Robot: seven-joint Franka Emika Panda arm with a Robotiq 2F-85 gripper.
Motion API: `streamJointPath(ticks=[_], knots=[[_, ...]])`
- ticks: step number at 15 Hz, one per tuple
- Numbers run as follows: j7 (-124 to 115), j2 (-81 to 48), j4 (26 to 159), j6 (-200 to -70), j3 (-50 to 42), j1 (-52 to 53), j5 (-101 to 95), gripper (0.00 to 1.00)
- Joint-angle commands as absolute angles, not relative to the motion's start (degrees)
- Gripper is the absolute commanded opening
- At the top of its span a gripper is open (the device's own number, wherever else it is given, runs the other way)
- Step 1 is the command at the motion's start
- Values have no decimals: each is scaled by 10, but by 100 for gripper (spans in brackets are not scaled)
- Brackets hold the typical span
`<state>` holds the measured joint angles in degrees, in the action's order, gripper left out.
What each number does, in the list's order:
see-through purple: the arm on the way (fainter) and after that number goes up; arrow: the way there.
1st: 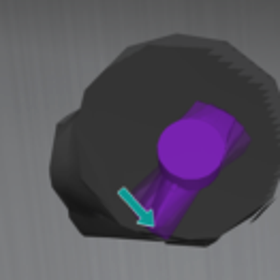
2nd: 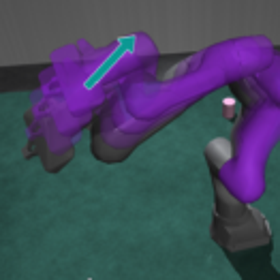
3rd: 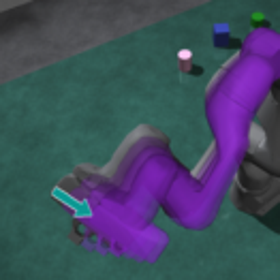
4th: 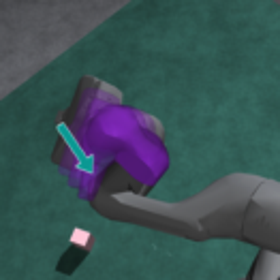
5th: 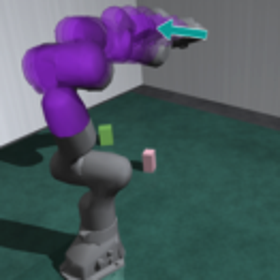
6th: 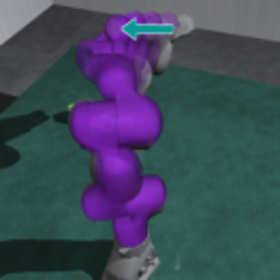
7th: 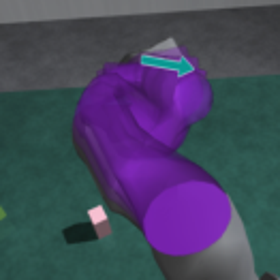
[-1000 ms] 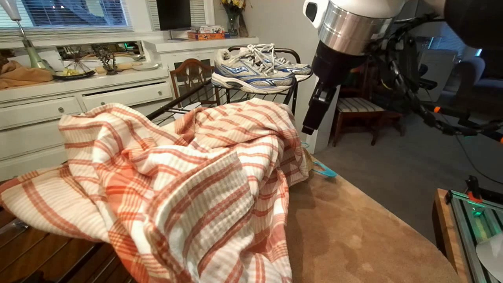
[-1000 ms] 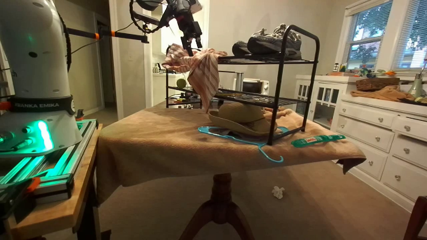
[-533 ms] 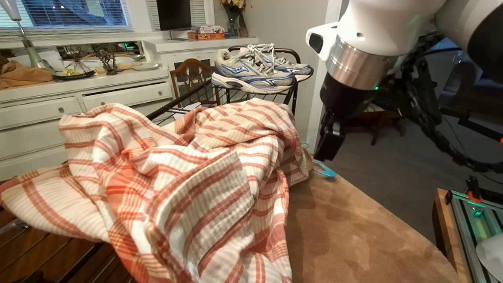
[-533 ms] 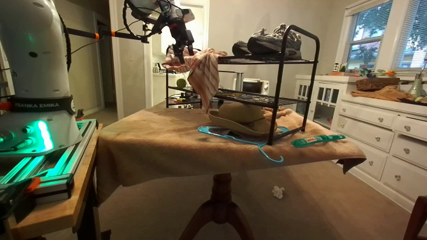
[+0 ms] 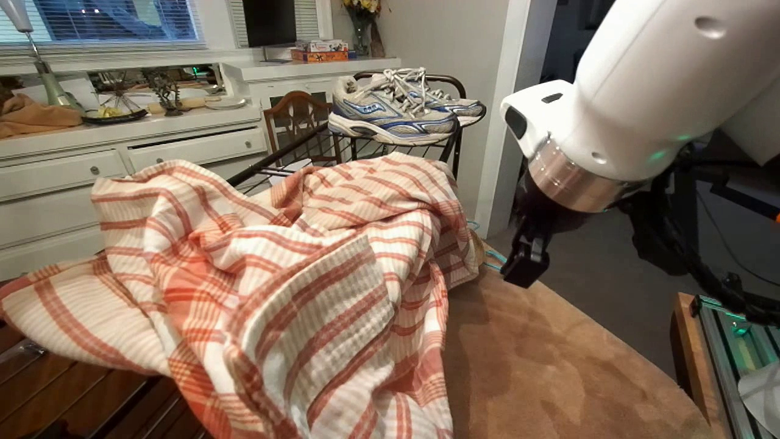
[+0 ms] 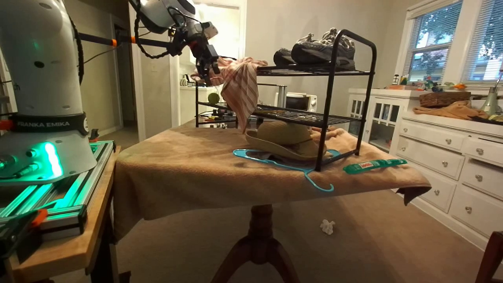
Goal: Straighten the towel on the rack
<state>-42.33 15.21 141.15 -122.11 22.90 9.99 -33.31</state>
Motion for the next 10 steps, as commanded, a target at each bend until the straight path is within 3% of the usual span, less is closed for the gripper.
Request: streamJointPath(ticks=[1, 10], knots=[[-539, 137, 1427, -1233, 246, 99, -388, 100], [-776, 63, 1403, -1232, 238, 118, -490, 100]])
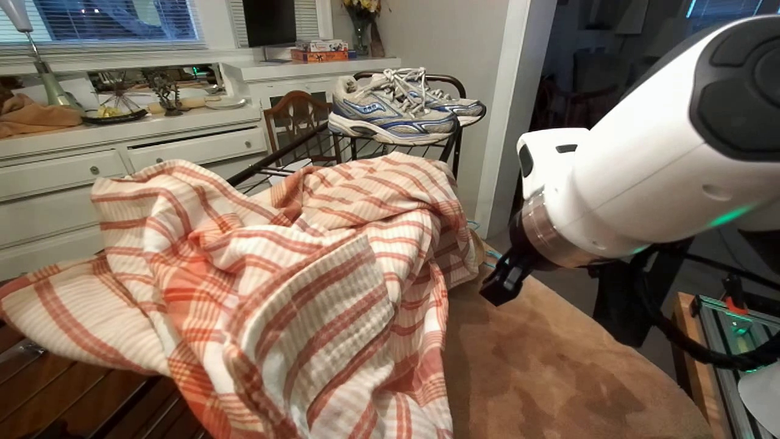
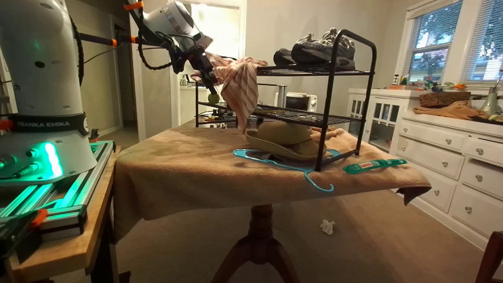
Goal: Straighten the towel on the rack
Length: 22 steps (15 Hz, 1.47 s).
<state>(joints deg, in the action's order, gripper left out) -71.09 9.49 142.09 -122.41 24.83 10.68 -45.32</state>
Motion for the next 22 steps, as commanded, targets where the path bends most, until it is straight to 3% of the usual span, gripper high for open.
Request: streamJointPath(ticks=[1, 5, 6, 16, 18, 22], knots=[[-799, 55, 1396, -1229, 236, 119, -509, 100], [-864, 24, 1365, -1217, 222, 127, -560, 99], [-877, 18, 1359, -1215, 218, 129, -569, 84], [-892, -23, 1328, -1218, 191, 149, -573, 6], [-871, -17, 1321, -1216, 189, 152, -561, 0], [-798, 6, 1298, -1180, 185, 152, -528, 0]])
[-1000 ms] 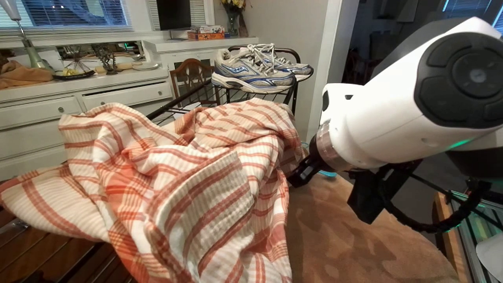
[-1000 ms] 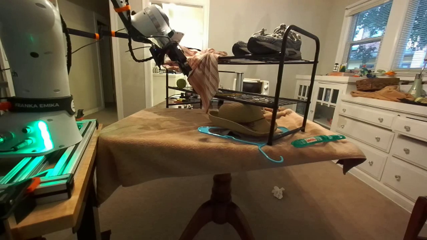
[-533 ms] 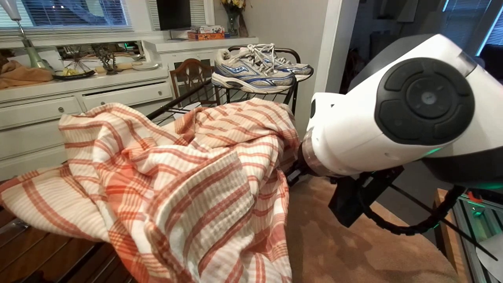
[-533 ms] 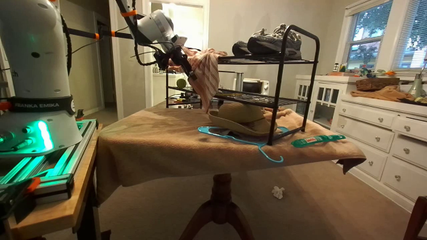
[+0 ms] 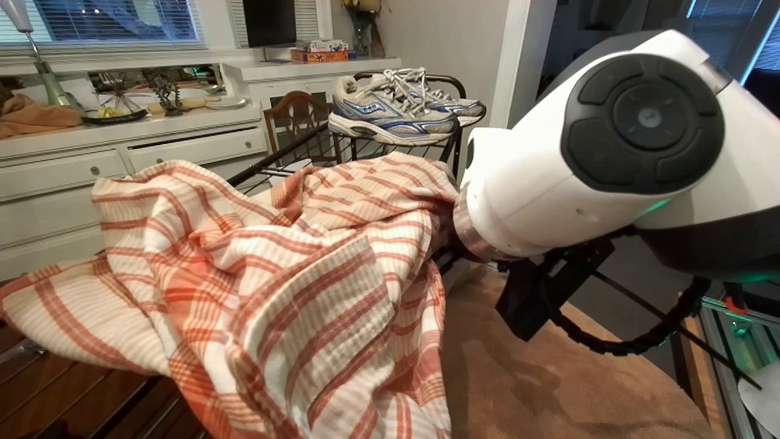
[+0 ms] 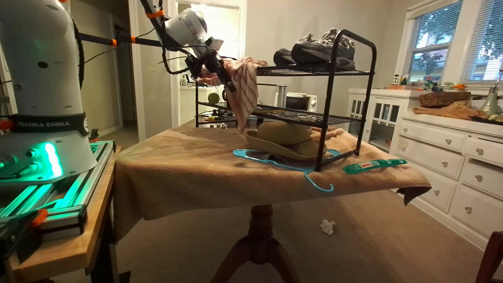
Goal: Straighten the towel on the rack
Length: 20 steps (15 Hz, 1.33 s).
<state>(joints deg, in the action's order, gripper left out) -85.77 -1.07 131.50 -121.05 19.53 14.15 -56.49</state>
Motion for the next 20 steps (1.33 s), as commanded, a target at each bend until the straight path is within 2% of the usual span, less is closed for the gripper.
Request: streamJointPath(ticks=[1, 10, 20], knots=[[-771, 13, 1289, -1163, 184, 152, -520, 0], [-516, 70, 1200, -1028, 186, 152, -539, 0], [-417, -31, 1045, -1126, 165, 141, -719, 0]])
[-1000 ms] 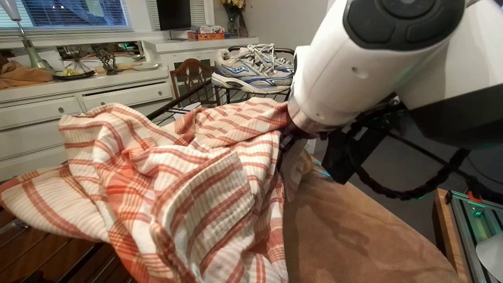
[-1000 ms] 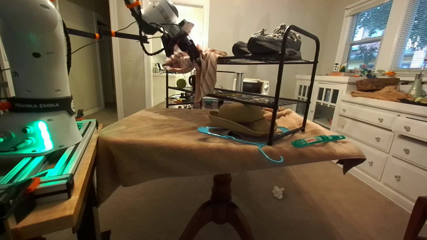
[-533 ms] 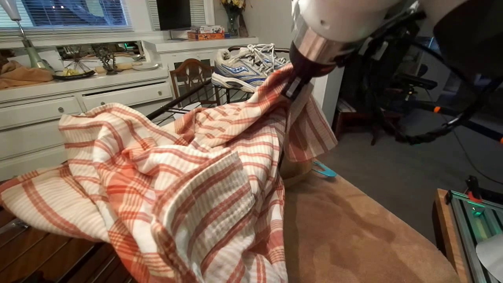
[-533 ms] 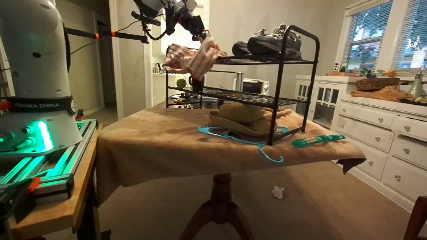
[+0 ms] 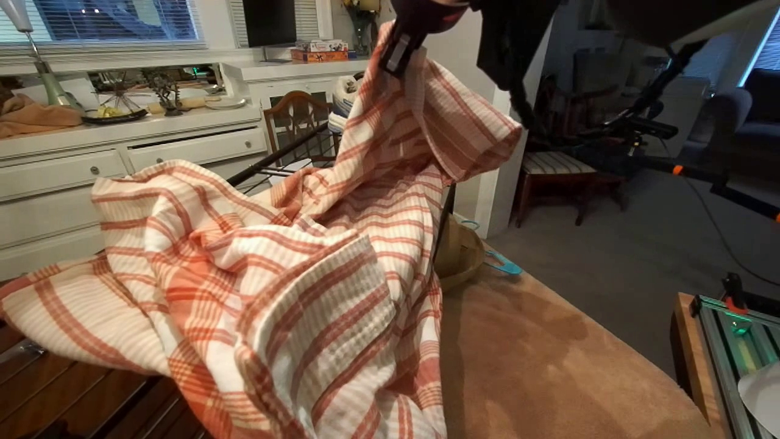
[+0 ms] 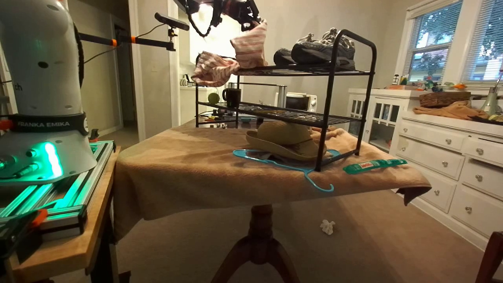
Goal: Straighten the towel on the rack
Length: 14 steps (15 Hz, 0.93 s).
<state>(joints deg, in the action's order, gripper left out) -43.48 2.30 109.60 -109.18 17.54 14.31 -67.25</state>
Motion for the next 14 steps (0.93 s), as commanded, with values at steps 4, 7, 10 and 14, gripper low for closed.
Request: streamJointPath(ticks=[4, 7, 10, 14], knots=[[-414, -100, 976, -1192, 143, 139, -773, 0], [-403, -154, 910, -1224, 129, 140, -778, 0], [-391, -206, 844, -1233, 115, 147, -780, 0], [-394, -269, 765, -1222, 95, 159, -782, 0]])
